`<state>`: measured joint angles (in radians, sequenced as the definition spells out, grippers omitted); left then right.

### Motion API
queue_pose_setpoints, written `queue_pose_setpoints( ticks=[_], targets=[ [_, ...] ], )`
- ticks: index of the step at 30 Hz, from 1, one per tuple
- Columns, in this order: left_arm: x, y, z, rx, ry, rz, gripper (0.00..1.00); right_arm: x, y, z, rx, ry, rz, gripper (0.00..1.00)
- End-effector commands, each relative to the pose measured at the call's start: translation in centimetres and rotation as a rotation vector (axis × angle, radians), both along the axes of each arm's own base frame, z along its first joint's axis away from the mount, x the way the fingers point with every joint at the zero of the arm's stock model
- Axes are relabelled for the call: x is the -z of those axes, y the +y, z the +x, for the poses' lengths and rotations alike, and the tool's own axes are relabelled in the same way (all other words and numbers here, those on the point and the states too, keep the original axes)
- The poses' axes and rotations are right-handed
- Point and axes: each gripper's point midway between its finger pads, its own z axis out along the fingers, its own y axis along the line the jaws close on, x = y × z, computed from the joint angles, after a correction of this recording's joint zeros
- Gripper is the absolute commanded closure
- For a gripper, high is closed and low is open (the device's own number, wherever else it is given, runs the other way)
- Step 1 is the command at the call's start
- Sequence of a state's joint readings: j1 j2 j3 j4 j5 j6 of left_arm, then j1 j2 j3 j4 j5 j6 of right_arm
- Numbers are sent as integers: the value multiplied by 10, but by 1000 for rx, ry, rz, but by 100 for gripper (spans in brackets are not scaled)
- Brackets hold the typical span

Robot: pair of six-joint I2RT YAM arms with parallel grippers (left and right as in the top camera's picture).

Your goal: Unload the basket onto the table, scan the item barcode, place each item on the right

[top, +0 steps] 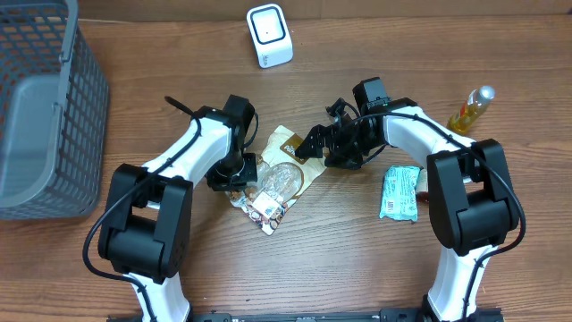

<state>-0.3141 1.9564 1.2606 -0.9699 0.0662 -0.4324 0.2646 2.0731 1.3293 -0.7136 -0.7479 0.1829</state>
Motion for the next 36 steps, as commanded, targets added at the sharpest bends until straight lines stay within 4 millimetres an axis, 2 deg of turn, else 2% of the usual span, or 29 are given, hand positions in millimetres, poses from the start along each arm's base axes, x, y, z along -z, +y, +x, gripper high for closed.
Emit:
queue_pose_setpoints(
  ticks=[1,9,14,19,27,36],
  targets=[
    [11,7,-10,-29,22,30,90,36,-10,-15,-2,61,-99,0],
    [17,8,-13,-32,23,30,91,36,-8,-17,19,87,-104,0],
    [18,7,-10,-32,9,25,91,37,8,-25,-27,76,-107,0],
    [17,7,-10,-32,9,26,92,45,23,-34,-35,68,-190,1],
    [18,7,-10,-32,9,26,91,43,41,-34,-49,33,-172,17],
    [18,7,-9,-31,5,29,91,36,53,-27,-58,1,-102,25]
  ],
)
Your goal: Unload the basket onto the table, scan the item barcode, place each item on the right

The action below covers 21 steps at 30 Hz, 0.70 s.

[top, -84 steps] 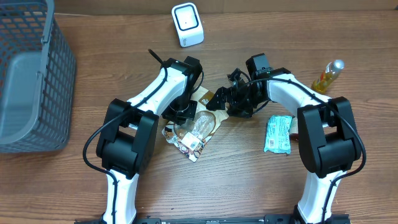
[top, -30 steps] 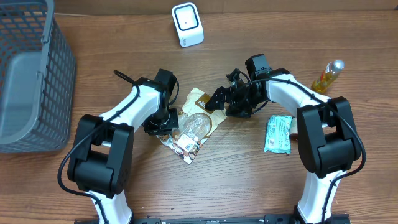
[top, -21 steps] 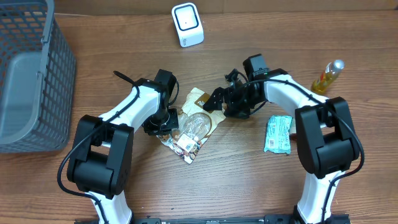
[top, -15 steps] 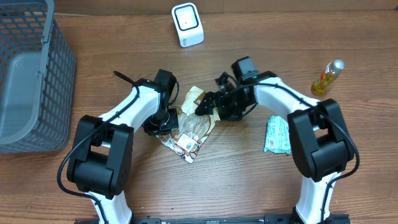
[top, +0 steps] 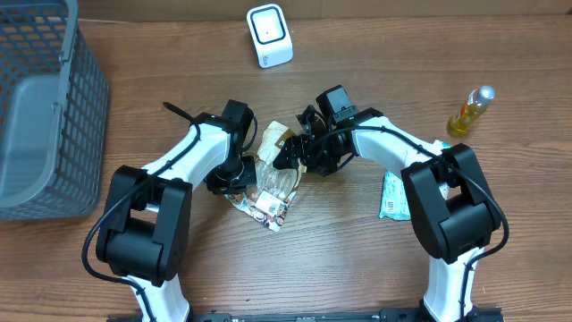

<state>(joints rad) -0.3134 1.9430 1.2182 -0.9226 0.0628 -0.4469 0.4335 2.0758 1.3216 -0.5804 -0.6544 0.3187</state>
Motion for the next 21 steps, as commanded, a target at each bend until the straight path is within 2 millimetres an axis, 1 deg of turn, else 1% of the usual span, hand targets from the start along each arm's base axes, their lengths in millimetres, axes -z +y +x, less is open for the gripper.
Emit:
queue_pose_setpoints(
  ticks=[1,7,9,13,15,21],
  targets=[
    [12,6,-7,-17,22,29,91,30,-4,-14,-7,55,-52,25],
    [12,6,-7,-17,22,29,91,41,0,-15,-17,65,-45,28],
    [12,6,-7,-17,22,29,91,37,5,-14,-25,62,-10,30],
    [12,6,-7,-17,21,30,91,32,12,-13,-39,52,37,37],
    [12,6,-7,-16,21,32,91,32,12,-13,-39,52,36,40],
    [12,6,-7,-16,20,31,91,29,14,-15,-46,61,59,54]
  ],
)
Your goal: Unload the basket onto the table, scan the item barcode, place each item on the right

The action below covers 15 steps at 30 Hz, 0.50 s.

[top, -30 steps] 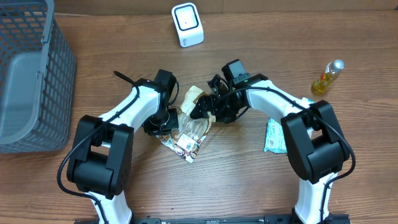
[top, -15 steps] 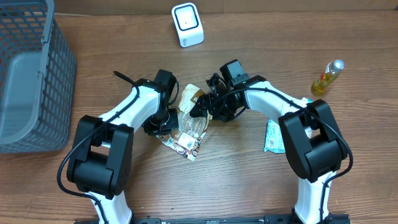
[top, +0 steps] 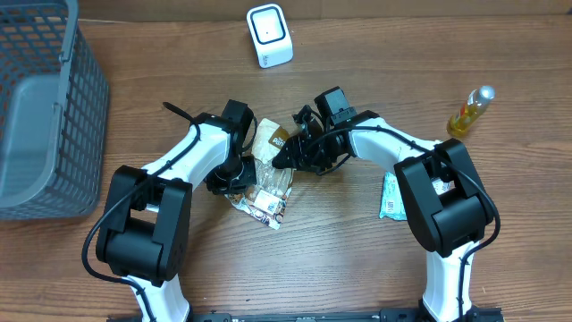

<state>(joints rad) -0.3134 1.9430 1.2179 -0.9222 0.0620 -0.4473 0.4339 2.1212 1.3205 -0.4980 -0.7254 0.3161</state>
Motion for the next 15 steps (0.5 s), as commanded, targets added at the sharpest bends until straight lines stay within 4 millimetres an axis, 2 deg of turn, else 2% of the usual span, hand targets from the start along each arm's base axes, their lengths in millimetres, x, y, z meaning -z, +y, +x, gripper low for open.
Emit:
queue_pose_setpoints(
  ticks=[1,3,5,7,9,12,15],
  targets=[
    [12,6,-7,-16,21,31,91,21,4,-20,-30,72,-6,54],
    [12,6,-7,-16,21,31,91,16,8,-23,-50,77,33,53],
    [12,6,-7,-16,22,31,91,13,10,-24,-67,69,53,36],
    [12,6,-7,-16,22,31,91,14,8,-19,-58,48,45,14],
    [12,6,-7,-16,21,31,91,22,3,-9,-33,3,-11,2],
    [12,6,-7,-15,22,31,91,32,-7,8,6,-77,-102,0],
    [12,6,-7,-16,22,31,92,27,-2,21,11,-139,-77,0]
  ],
)
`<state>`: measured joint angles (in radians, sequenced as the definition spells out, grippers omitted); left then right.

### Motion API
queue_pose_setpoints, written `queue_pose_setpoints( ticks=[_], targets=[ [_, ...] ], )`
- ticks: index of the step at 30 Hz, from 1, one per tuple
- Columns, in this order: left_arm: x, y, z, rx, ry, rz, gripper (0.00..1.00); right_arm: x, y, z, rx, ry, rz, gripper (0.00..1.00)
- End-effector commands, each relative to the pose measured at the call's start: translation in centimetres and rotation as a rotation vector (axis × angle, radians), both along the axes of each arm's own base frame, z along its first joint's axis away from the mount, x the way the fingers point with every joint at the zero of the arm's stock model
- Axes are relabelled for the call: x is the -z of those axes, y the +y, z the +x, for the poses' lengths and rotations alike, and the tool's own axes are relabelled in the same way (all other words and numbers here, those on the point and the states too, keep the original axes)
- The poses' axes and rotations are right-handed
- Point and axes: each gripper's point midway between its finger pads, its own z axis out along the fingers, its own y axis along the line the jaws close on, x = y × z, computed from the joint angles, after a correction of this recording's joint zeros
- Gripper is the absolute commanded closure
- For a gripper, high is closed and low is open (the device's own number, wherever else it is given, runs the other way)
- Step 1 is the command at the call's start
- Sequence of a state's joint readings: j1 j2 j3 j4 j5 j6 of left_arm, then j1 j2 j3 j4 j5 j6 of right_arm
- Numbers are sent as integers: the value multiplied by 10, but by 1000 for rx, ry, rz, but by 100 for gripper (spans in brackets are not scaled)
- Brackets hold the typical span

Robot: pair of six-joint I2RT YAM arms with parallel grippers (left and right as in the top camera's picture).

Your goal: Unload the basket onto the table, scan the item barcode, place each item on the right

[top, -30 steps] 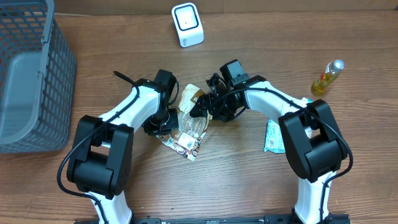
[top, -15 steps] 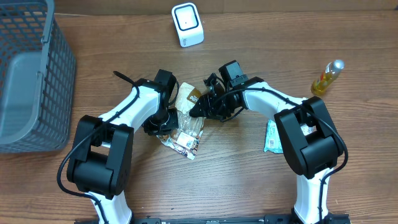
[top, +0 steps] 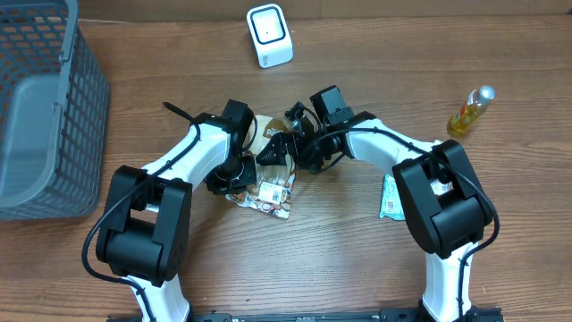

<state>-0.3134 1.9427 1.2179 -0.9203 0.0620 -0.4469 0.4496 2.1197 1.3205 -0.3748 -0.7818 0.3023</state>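
Note:
The item is a clear snack packet (top: 273,190) with a brown header, lying crumpled between both arms at the table's middle. My left gripper (top: 235,182) sits at the packet's left edge and looks shut on it, though the wrist hides its fingers. Reaching in from the right, my right gripper (top: 272,150) is over the packet's header end and seems shut on it, bunching that end up. The white scanner (top: 270,36) stands at the back centre, well apart from the packet.
A grey mesh basket (top: 40,107) fills the far left. A teal packet (top: 393,192) lies under the right arm's base link. At the right stands a small bottle of yellow liquid (top: 471,110). Bare wood lies between the packet and the scanner.
My right gripper has shifted a little further left over the packet's header. The packet is more bunched and shorter, its printed lower end drawn up toward the grippers. The left arm has not moved.
The packet first lay flat with my left gripper at its left edge and my right gripper off its upper right corner. Then the right gripper was on the header end. Since then it has been further left each time, and the packet has folded up.

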Motion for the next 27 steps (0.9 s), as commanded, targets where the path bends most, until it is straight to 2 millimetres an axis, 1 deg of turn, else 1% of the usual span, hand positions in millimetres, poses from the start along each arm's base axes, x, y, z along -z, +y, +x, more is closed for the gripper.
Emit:
queue_pose_setpoints(
  ticks=[1,3,4,6,7,9,11,13,14,16,17,18,21,23,25,27],
  targets=[
    [12,6,-7,-16,24,32,92,42,-21,13,70,-55,-165,0],
    [12,7,-7,-16,24,32,92,40,-19,17,77,-68,-155,1],
    [12,7,-7,-16,24,32,92,40,-19,17,89,-55,-155,5],
    [12,7,-7,-11,23,32,91,40,-19,14,94,-33,-154,21],
    [12,7,-7,-10,24,31,91,40,-19,13,91,-29,-153,26],
    [12,6,-7,-9,23,31,91,39,-16,11,81,-24,-139,29],
    [12,6,-7,-9,23,31,91,33,-10,7,58,-10,-94,33],
    [12,6,-7,-6,23,31,91,28,-6,3,29,-3,-55,34],
    [12,6,-7,-1,23,30,91,27,-6,3,26,-2,-48,31],
    [12,8,-7,0,21,38,91,27,-11,6,39,1,-49,12],
    [12,9,-7,0,19,43,91,28,-15,8,48,6,-52,5],
    [12,9,-6,0,18,47,91,28,-18,10,57,12,-56,1],
    [12,10,-6,1,17,52,91,35,-39,12,105,62,-96,0],
    [12,10,-6,1,17,52,91,35,-53,14,138,104,-122,0],
    [12,10,-6,1,16,51,91,29,-70,26,182,97,-167,0],
    [12,10,-4,0,9,49,91,16,-85,41,209,52,-228,0]
  ],
)
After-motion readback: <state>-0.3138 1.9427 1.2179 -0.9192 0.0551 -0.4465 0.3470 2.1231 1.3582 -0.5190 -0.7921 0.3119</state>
